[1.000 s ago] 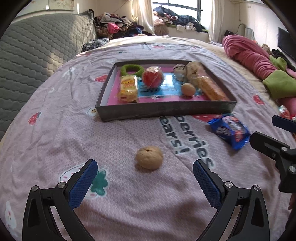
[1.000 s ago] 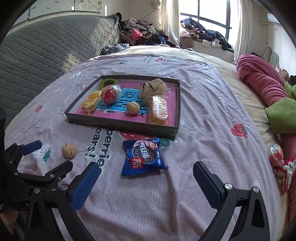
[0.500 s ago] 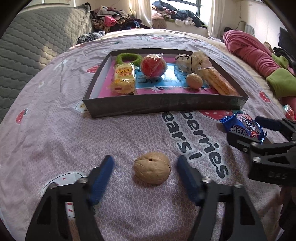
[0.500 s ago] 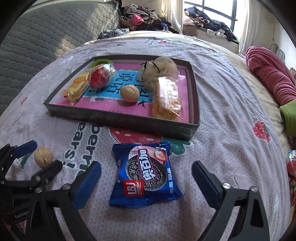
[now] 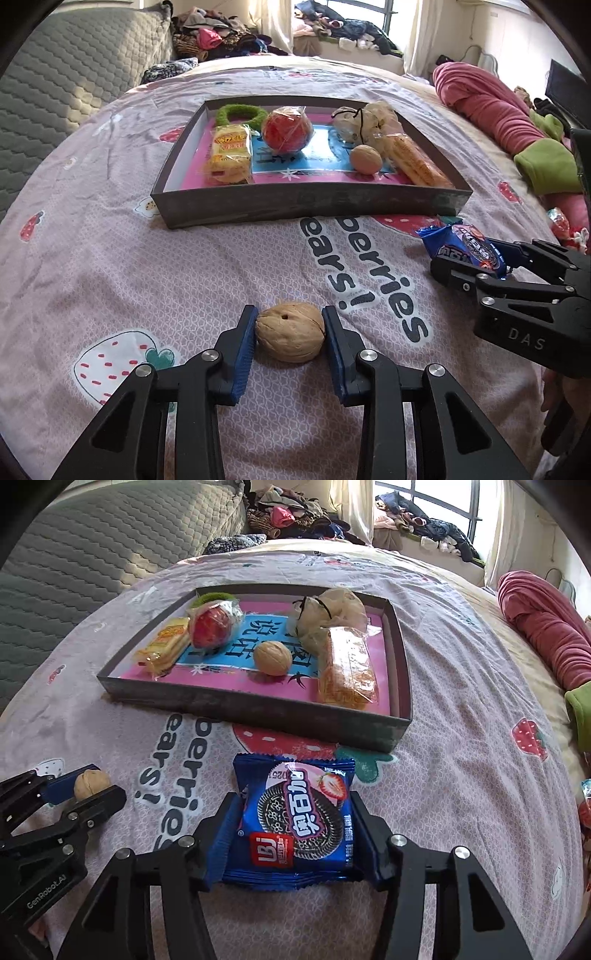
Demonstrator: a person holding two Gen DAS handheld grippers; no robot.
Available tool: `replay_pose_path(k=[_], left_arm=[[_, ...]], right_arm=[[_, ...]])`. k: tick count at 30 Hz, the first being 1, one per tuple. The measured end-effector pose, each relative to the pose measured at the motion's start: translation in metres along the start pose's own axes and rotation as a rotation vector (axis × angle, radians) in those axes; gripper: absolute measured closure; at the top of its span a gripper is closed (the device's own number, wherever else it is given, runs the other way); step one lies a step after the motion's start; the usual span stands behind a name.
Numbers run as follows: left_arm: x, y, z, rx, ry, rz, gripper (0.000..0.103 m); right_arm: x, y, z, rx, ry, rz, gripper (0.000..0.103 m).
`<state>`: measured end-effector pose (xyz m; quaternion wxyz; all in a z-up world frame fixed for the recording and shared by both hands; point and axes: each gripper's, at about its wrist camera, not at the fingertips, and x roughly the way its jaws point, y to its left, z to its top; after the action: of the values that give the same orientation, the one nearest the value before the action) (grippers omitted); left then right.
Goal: Organize objects
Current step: 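Carry the walnut in left gripper and cookie packet in right gripper over the tray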
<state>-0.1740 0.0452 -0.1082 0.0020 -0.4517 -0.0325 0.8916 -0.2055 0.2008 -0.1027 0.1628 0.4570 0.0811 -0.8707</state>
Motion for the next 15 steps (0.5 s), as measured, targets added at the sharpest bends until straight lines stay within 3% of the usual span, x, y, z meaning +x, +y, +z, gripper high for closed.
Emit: replay_pose_path(k=[9, 15], left_arm=[[-0.013, 0.001, 0.002, -0.008, -0.003, -0.004, 0.067], [-0.032, 0.001, 0.02, -0.003, -0.036, -0.008, 0.067]], right_arm=[[-0.028, 0.002, -0.001, 0.014, -0.037, 0.03, 0.046], [-0.054, 0.008, 0.018, 0.001, -0.089, 0.031, 0.046]])
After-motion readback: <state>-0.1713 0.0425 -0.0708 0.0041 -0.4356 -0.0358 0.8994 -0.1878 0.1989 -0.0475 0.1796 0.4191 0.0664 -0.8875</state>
